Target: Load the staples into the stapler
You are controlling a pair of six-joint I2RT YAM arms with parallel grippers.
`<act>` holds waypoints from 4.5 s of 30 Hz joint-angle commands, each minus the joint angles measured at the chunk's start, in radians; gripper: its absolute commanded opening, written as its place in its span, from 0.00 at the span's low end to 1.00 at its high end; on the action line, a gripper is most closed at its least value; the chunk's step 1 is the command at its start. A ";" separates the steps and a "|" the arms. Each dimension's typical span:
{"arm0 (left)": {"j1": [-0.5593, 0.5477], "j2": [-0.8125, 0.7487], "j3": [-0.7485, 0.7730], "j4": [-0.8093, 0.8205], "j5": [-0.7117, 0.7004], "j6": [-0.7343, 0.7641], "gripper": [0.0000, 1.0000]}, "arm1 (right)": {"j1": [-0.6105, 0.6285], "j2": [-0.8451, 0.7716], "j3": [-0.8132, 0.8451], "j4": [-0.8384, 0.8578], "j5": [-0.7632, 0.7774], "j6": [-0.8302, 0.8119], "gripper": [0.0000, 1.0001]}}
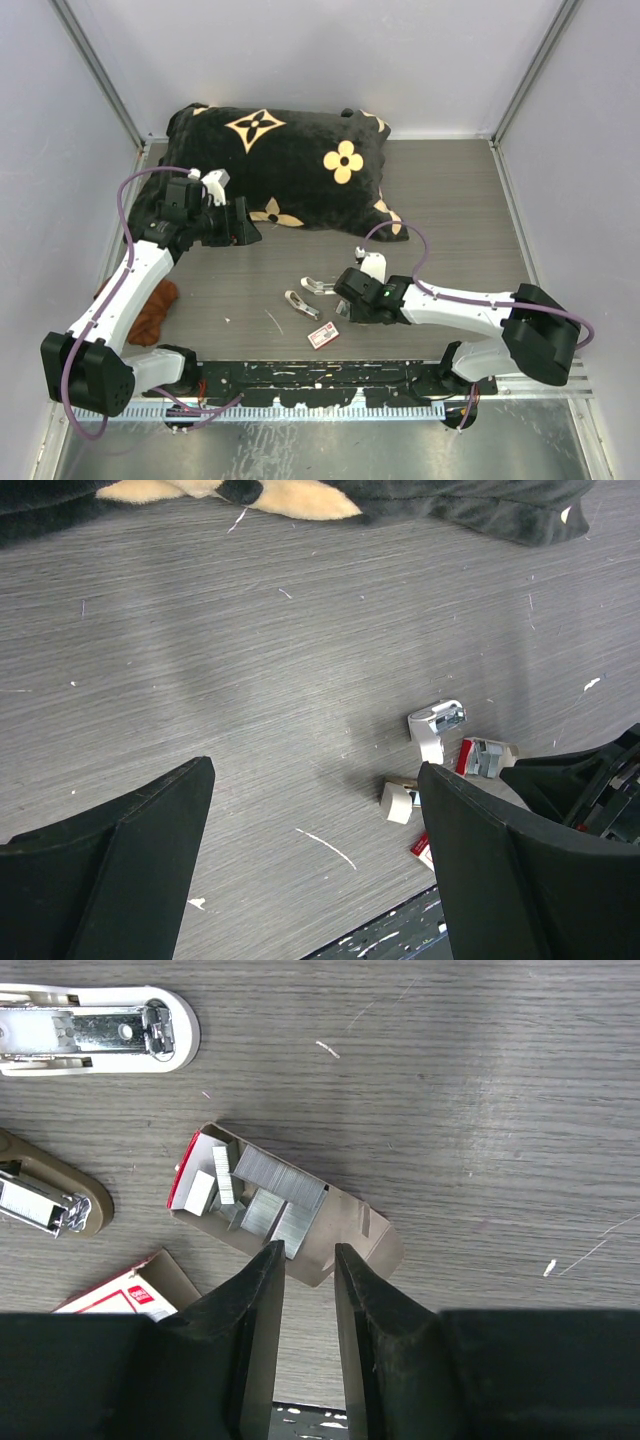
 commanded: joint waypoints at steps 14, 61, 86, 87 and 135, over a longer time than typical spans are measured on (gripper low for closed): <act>0.006 -0.010 0.015 0.025 0.014 0.002 0.85 | 0.007 0.022 0.060 0.040 0.127 0.027 0.35; 0.005 -0.003 0.016 0.025 0.025 -0.003 0.85 | 0.022 0.056 0.080 0.033 0.122 -0.011 0.13; 0.005 -0.002 0.016 0.023 0.022 0.000 0.86 | 0.022 0.093 0.106 0.164 -0.026 -0.356 0.37; 0.005 -0.002 0.016 0.023 0.021 0.000 0.86 | 0.022 0.099 0.108 0.168 -0.039 -0.378 0.37; 0.005 0.020 0.021 0.020 0.020 0.002 0.85 | -0.058 0.186 0.141 0.143 -0.106 -0.553 0.34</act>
